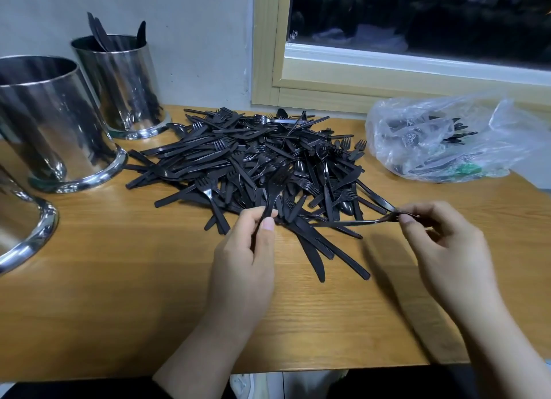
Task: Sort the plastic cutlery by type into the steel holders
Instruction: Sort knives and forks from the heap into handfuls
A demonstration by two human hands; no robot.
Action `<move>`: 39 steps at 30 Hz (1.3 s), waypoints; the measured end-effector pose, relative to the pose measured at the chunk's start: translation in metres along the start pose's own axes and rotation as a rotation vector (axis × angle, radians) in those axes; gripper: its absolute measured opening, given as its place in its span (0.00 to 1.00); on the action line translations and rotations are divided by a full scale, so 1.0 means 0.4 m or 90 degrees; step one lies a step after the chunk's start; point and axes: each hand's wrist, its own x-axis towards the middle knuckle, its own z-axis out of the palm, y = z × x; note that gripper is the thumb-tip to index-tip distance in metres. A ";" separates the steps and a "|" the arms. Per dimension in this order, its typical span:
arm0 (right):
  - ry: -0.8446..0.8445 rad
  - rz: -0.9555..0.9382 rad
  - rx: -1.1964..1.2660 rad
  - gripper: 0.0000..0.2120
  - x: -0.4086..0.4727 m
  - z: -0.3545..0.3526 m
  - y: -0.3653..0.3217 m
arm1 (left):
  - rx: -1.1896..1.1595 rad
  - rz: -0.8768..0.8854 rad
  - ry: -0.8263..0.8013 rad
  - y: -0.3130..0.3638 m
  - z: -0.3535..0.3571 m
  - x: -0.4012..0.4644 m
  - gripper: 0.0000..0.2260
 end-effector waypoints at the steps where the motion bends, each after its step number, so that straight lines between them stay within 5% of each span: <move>1: -0.037 -0.035 0.011 0.09 -0.007 -0.009 -0.019 | 0.012 0.009 -0.001 0.003 0.001 0.000 0.10; 6: -0.112 -0.152 0.032 0.06 -0.019 0.029 -0.078 | 0.066 0.027 -0.072 0.019 0.002 -0.008 0.11; 14: -0.047 -0.057 0.174 0.08 -0.001 0.116 -0.097 | 0.061 -0.028 -0.202 0.013 0.000 -0.004 0.15; 16: -0.026 0.015 0.087 0.05 0.016 0.117 -0.042 | 0.028 -0.058 -0.170 0.006 -0.001 0.000 0.16; 20: -0.160 0.050 -0.224 0.12 0.014 0.123 0.051 | 0.001 -0.051 -0.145 0.016 -0.004 0.002 0.08; 23: -0.187 0.037 -0.267 0.10 0.008 0.131 0.050 | 0.039 -0.045 -0.163 0.014 0.000 0.005 0.10; 27: -0.200 0.067 -0.229 0.02 0.013 0.125 0.032 | 0.072 -0.023 -0.205 0.018 0.002 0.001 0.11; 39: -0.150 0.167 0.016 0.05 -0.065 0.040 -0.049 | -0.039 -0.088 -0.124 0.002 -0.001 0.010 0.11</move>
